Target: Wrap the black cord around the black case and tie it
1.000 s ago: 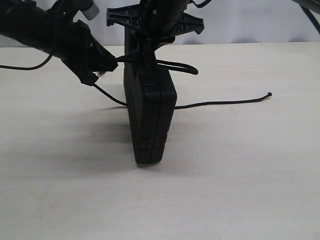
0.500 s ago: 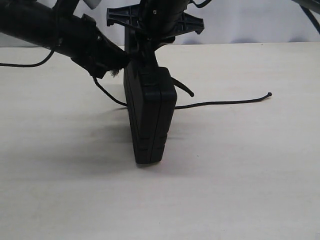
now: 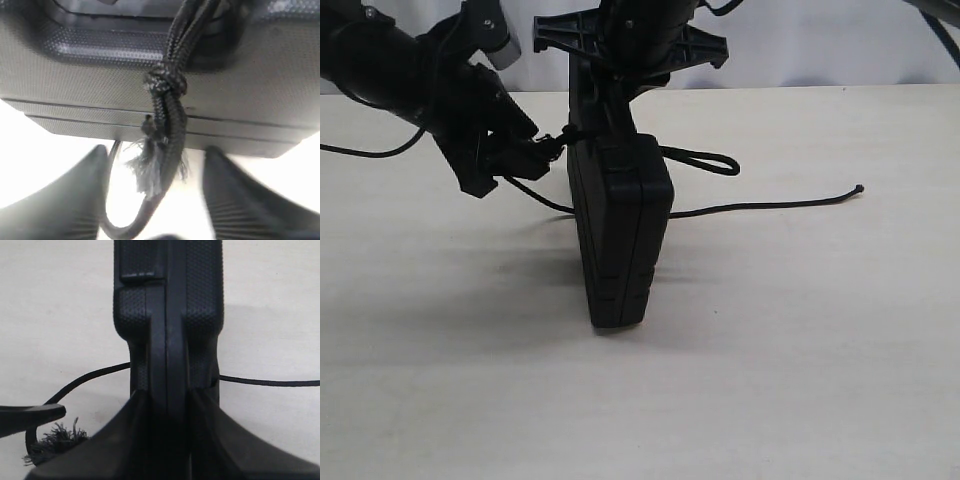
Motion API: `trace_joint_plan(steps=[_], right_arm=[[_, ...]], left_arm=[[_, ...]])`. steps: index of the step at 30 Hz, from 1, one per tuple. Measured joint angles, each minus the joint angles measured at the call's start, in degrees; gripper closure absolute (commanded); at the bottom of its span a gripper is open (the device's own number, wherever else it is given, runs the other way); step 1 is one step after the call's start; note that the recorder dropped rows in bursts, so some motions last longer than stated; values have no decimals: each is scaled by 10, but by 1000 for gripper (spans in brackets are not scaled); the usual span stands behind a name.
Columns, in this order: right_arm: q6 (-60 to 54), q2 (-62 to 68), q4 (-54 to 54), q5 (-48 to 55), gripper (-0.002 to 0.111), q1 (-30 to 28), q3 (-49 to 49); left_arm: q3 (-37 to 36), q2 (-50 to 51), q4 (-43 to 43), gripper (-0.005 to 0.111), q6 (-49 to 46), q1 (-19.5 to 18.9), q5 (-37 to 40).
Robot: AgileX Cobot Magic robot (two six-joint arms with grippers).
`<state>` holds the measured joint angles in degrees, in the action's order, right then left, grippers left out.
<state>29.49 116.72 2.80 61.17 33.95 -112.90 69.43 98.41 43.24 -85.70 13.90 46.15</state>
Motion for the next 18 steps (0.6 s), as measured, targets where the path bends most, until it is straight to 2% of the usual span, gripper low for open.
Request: trace_joint_plan(steps=[2,4,18], right_arm=[[0,0,0,0,104,0,0],[0,0,0,0,104,0,0],[0,0,0,0,104,0,0]], left_arm=[[0,0,2,96,0,0,0],[0,0,11,107,0,0,0],[0,0,99,107,-34,0,-5]])
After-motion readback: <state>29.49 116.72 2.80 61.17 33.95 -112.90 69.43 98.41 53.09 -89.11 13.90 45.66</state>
